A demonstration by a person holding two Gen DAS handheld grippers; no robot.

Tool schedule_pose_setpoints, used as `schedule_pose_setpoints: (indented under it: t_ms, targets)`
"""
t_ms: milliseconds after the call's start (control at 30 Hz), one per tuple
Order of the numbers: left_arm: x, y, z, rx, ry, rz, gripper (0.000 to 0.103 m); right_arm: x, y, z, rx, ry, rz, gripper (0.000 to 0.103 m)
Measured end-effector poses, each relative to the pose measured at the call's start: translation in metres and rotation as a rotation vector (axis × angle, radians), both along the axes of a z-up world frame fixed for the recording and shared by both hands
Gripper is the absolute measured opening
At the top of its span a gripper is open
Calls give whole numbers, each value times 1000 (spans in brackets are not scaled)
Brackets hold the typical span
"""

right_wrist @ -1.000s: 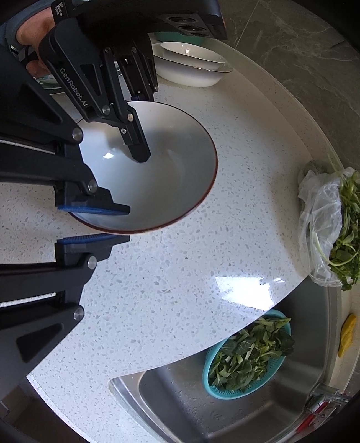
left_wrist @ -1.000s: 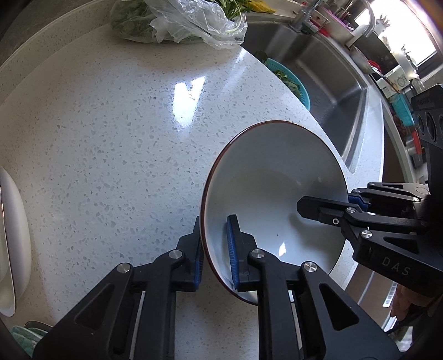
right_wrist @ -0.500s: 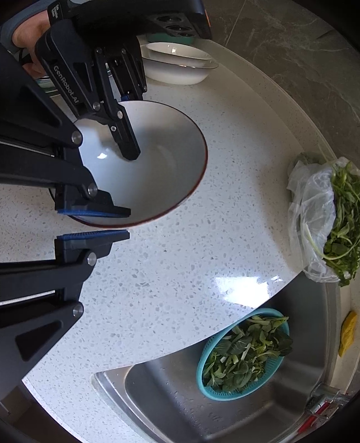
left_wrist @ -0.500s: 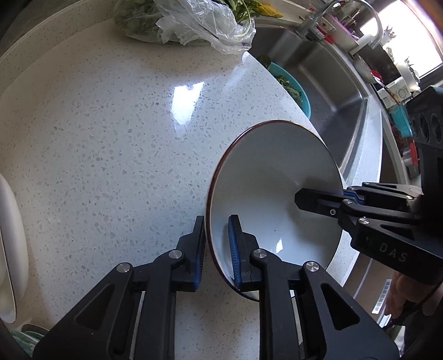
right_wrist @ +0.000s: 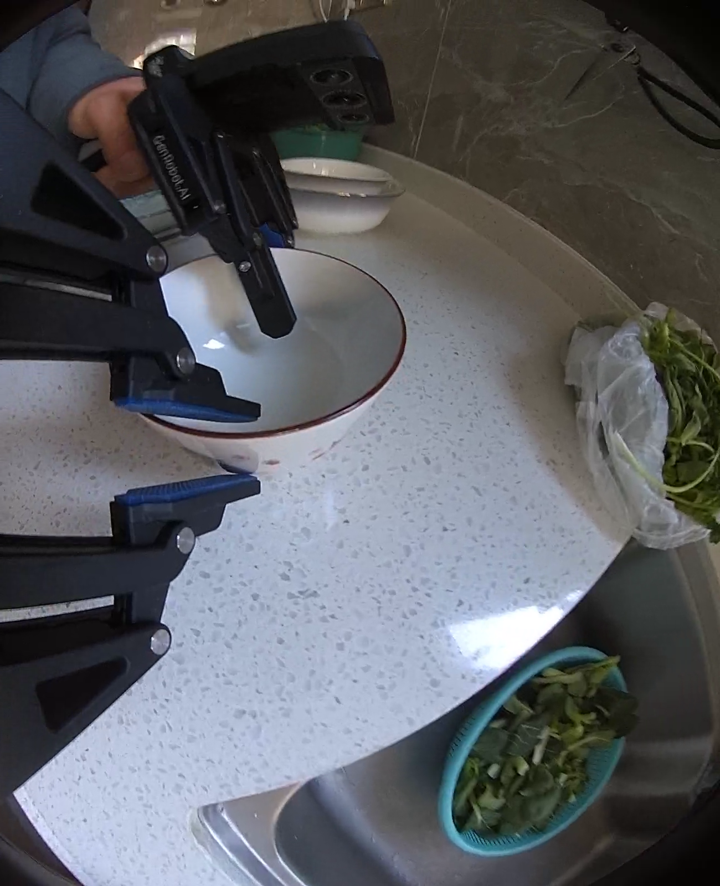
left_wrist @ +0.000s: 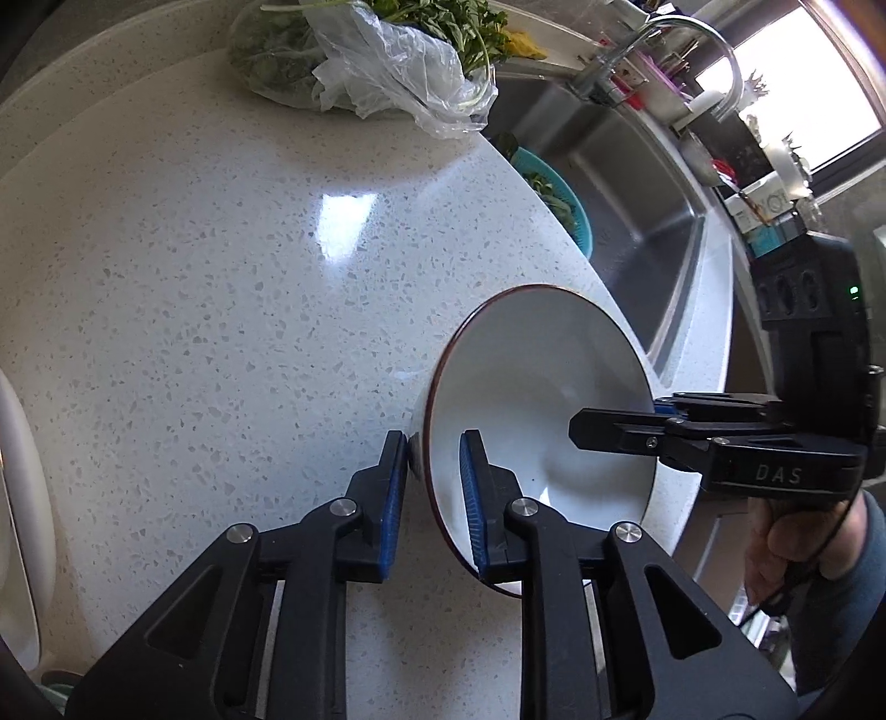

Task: Organize plates and bowls
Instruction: 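Lift the red floral bowl with both grippers and carry it toward the nested white bowls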

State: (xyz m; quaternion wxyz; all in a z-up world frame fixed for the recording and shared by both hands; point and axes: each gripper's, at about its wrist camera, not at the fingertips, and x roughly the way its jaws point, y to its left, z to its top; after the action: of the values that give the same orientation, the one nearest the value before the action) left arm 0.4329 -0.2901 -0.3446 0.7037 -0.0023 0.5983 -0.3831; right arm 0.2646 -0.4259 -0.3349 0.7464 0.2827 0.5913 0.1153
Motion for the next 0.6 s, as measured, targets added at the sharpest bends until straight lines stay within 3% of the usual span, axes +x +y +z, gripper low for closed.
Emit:
schedule_pose_setpoints:
  t_ms: [167,600]
  targets:
    - [12,-1,-3,-11,61,-25,16,3,-11,-8,93,20,-11,24]
    - [21,8,-10,-47,117,3,15,9,-21,-10,155,66,-32,25]
